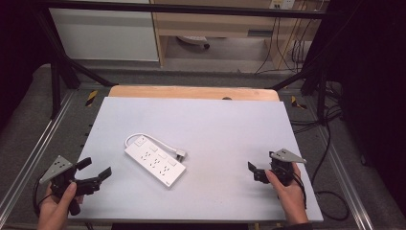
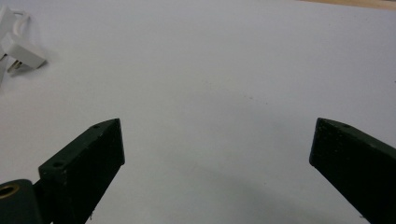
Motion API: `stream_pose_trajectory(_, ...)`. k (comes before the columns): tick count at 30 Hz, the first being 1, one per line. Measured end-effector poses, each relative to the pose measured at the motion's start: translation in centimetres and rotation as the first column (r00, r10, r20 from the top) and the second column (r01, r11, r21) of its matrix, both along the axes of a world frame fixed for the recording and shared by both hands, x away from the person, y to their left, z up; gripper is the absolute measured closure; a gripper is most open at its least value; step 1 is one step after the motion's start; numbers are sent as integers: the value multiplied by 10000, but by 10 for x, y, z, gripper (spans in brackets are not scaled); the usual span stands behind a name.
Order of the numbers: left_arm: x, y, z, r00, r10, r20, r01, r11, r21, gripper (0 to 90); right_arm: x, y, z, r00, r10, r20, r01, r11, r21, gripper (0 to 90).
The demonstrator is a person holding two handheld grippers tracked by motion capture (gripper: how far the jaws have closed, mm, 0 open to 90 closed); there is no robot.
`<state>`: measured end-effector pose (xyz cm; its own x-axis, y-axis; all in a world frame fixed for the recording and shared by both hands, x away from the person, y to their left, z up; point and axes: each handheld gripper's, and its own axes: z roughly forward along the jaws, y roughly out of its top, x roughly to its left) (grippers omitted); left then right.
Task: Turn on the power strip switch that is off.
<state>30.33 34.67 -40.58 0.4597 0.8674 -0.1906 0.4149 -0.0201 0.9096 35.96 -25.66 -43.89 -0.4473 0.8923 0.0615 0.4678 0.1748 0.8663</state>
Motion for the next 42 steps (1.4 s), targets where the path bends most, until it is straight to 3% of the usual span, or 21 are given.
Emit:
stream_pose_trajectory(9,1,1,5,9995,-5,324,15,9995,-309,63,-1,6,2,9998,-90,149,92,9999,-138,34)
stream_pose_trajectory(11,6,0,6,9998,-60,176,75,9966,-822,63,-1,7,2,9998,-131,171,135,9997,-202,34)
stream_pose_trajectory(12,8,-2,8,9999,8,172,6,9965,-833,64,-1,7,1,9997,-170,183,174,9995,-245,34)
stream_pose_trajectory(20,11,-10,10,9998,-138,167,148,9978,-644,52,-1,8,2,9998,-124,162,129,9994,-313,34)
stream_pose_trajectory(26,11,-7,12,9996,243,106,-236,9973,-694,47,-3,10,3,9997,5,261,8,9988,-498,33)
stream_pose_trajectory(29,12,-8,14,9991,52,432,-21,9974,-726,43,-2,9,2,9997,17,257,-5,9989,-459,33)
stream_pose_trajectory(32,15,-12,18,9994,37,350,-21,9990,-457,46,-1,8,2,9998,-7,215,15,9992,-395,33)
stream_pose_trajectory(42,26,-22,34,9973,45,729,-17,9992,-393,52,-1,10,2,9997,86,231,-78,9994,-341,32)
